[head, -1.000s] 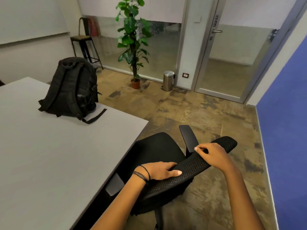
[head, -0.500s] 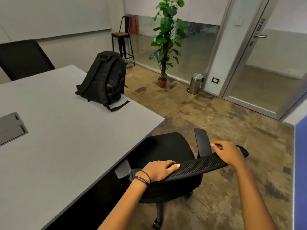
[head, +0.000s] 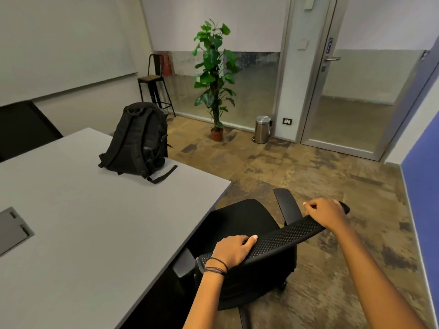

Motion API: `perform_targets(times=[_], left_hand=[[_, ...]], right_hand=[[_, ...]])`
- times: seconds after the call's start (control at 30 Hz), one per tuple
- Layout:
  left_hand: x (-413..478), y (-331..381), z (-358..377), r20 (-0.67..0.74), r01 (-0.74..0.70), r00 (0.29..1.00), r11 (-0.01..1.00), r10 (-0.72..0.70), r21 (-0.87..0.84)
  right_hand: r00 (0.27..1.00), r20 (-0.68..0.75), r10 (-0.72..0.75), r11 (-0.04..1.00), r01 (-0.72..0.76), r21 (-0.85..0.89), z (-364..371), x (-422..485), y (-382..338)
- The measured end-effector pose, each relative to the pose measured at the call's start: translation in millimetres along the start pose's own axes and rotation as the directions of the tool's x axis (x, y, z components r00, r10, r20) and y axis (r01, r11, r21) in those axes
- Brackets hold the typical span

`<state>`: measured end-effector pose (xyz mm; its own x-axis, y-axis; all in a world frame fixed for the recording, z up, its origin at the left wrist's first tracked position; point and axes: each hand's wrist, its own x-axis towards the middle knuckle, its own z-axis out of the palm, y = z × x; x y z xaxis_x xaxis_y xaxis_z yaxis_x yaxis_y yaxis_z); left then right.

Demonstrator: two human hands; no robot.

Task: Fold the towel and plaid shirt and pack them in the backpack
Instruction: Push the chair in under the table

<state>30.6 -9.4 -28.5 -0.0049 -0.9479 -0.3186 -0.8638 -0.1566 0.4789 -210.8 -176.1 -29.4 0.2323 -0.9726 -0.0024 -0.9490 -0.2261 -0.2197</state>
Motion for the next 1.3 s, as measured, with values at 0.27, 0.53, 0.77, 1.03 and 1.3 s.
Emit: perform_targets(times=[0.27,0.53,0.77,1.03,1.3], left_hand=[[-2,-4,9,-0.107,0.096,0.991,0.991,-0.085,0.098],[-7,-4,11,-0.171,0.189,0.971,0.974,-0.166,0.128],[-17,0,16,-0.217,0.286,0.940,0.954,-0.262,0.089],[-34,4,20,-0.265,0.373,0.897,0.928,-0.354,0.023],[-62,21,34,-0.371,0.438,0.827,0.898,-0.422,-0.046]], right_hand=[[0.978,0.149,-0.143,0.989,0.149,-0.024,-11,-15,-2],[0.964,0.074,-0.256,0.967,0.254,0.037,-6,-20,3],[0.948,0.023,-0.317,0.946,0.314,0.078,-3,-28,8],[0.928,0.037,-0.370,0.923,0.363,0.129,-5,-38,10],[0.875,-0.021,-0.483,0.872,0.483,0.081,0,-54,15]])
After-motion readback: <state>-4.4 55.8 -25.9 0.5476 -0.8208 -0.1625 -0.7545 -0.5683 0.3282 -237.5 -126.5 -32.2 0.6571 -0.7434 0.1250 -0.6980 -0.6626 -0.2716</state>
